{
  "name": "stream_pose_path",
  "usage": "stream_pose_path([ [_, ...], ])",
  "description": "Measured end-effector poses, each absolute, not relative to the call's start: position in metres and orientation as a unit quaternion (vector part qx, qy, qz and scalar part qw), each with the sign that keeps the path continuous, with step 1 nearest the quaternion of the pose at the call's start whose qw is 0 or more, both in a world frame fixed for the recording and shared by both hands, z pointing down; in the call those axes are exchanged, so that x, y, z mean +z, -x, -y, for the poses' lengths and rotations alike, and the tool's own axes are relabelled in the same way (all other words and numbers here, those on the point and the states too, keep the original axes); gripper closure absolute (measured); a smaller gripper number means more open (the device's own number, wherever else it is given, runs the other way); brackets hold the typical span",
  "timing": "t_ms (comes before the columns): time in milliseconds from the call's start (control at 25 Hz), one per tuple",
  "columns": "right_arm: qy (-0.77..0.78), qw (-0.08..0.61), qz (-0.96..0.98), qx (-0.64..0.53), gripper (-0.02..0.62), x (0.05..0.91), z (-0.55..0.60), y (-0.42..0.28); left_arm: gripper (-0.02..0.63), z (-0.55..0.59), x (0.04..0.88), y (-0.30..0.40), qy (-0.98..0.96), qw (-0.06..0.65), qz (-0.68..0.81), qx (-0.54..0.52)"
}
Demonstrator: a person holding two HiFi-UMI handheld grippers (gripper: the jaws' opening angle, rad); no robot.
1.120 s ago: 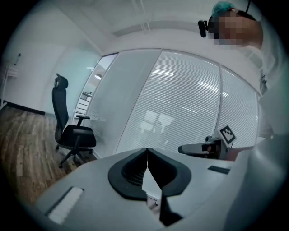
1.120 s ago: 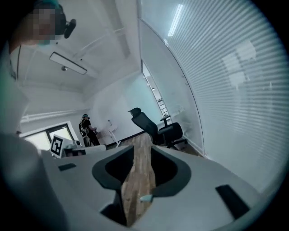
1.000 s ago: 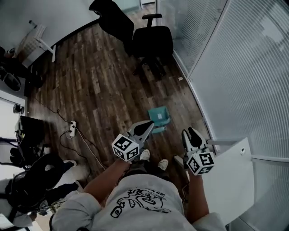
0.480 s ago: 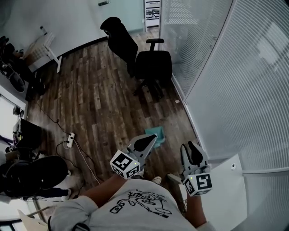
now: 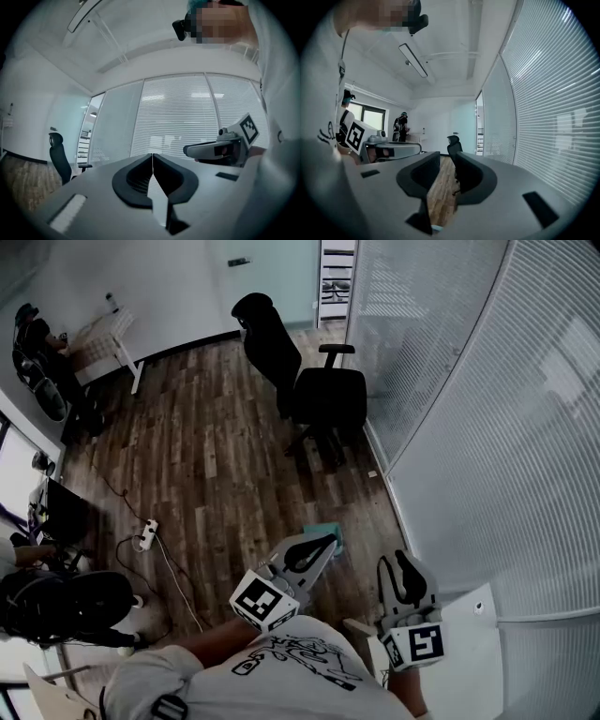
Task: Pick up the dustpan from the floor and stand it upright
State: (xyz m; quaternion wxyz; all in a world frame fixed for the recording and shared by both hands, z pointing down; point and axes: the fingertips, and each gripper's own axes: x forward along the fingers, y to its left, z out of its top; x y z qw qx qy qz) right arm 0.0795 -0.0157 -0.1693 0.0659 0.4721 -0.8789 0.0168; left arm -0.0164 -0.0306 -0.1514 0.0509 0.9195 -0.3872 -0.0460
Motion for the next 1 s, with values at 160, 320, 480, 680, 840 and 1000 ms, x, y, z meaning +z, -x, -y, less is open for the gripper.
stream_pose_path([
  [160, -0.47, 0.079, 0.879, 0.007, 0.5, -0.171, 0.015, -0.078, 0.603, 0.031, -0.155, 0.02, -0.917, 0.051, 0.393, -0.045],
  [320, -0.469, 0.075, 0.88, 0.002, 0.509, -0.174, 0.008, -0.074, 0.603, 0.025, -0.158, 0.019, -0.918, 0.046, 0.391, -0.047],
  [480, -0.468, 0.077, 0.88, -0.001, 0.509, -0.175, 0.004, -0.07, 0.603, 0.019, -0.159, 0.019, -0.919, 0.046, 0.39, -0.041],
  [680, -0.474, 0.077, 0.877, 0.004, 0.509, -0.176, -0.001, -0.074, 0.603, 0.015, -0.16, 0.014, -0.922, 0.048, 0.383, -0.034],
  [840, -0.473, 0.078, 0.878, 0.008, 0.509, -0.173, -0.001, -0.073, 0.603, 0.015, -0.159, 0.014, -0.922, 0.051, 0.382, -0.033],
  [1000, -0.474, 0.08, 0.877, 0.007, 0.509, -0.17, 0.002, -0.075, 0.603, 0.015, -0.156, 0.013, -0.923, 0.049, 0.381, -0.032],
])
